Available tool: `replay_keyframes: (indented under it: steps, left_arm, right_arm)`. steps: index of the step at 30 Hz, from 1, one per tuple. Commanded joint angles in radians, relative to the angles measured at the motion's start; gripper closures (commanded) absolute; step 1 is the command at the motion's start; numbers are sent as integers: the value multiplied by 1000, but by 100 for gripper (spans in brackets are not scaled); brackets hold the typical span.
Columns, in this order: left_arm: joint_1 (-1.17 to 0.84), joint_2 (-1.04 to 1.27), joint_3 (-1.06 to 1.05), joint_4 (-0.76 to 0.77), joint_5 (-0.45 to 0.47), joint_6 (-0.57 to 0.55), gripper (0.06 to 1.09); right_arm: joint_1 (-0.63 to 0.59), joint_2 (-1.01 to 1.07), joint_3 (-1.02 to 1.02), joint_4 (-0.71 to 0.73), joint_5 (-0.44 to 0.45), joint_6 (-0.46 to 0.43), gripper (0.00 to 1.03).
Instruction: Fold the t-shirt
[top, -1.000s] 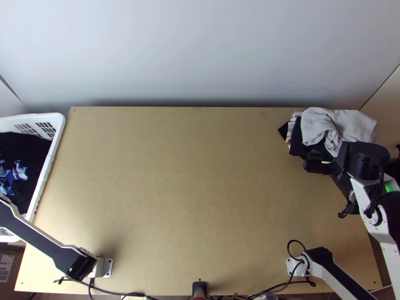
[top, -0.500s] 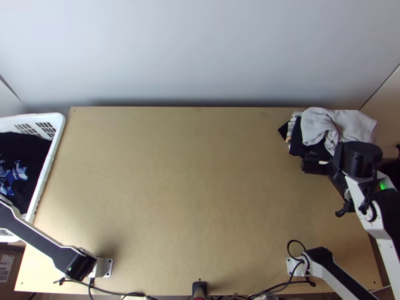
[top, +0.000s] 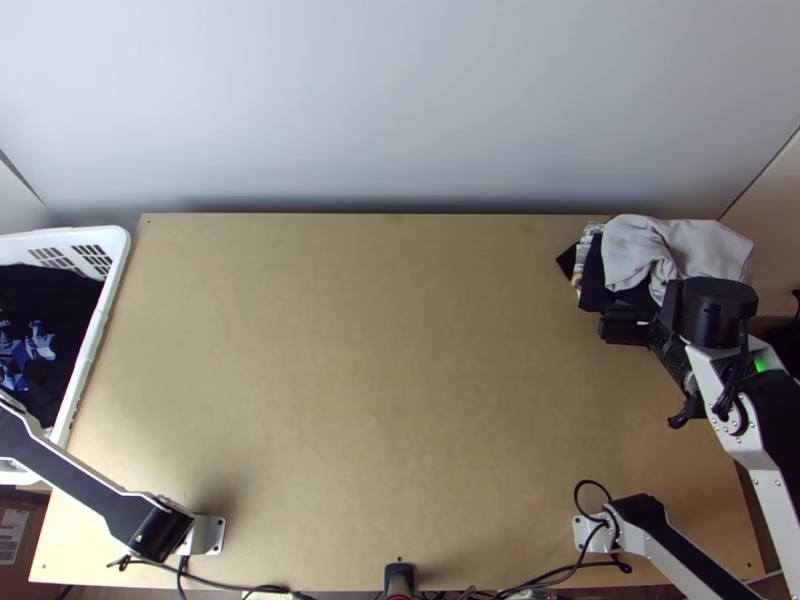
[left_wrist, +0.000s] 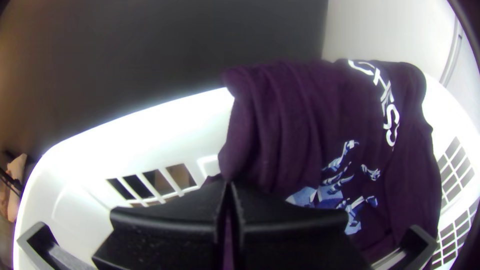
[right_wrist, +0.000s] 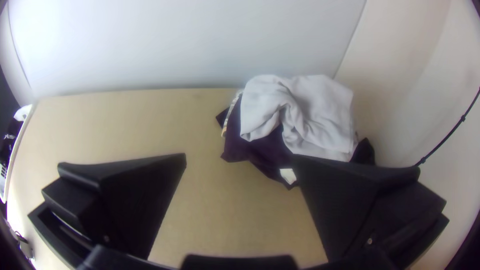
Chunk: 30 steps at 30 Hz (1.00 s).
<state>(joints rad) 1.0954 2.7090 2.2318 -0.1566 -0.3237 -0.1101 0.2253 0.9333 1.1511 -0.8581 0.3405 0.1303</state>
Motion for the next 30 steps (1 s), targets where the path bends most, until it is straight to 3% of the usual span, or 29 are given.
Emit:
replay_keyframes:
  steps: [1,6,18,26,30]
  left_arm:
    - [0,-77,-4,-201,34,-83,105]
    - [-9,-189,-14,-357,143,-155,105]
    - [-38,-515,-21,-552,388,-267,105]
    - [-63,-812,-23,-581,525,-335,105]
    - [-112,-982,-23,-580,543,-336,105]
  right_arm:
    - [-1,1,6,1,0,0,4]
    - [-1,-2,9,1,0,0,4]
    - [2,-2,76,-1,-3,15,4]
    - [3,-21,104,-10,-3,22,4]
    - [3,-39,104,-18,-5,31,4]
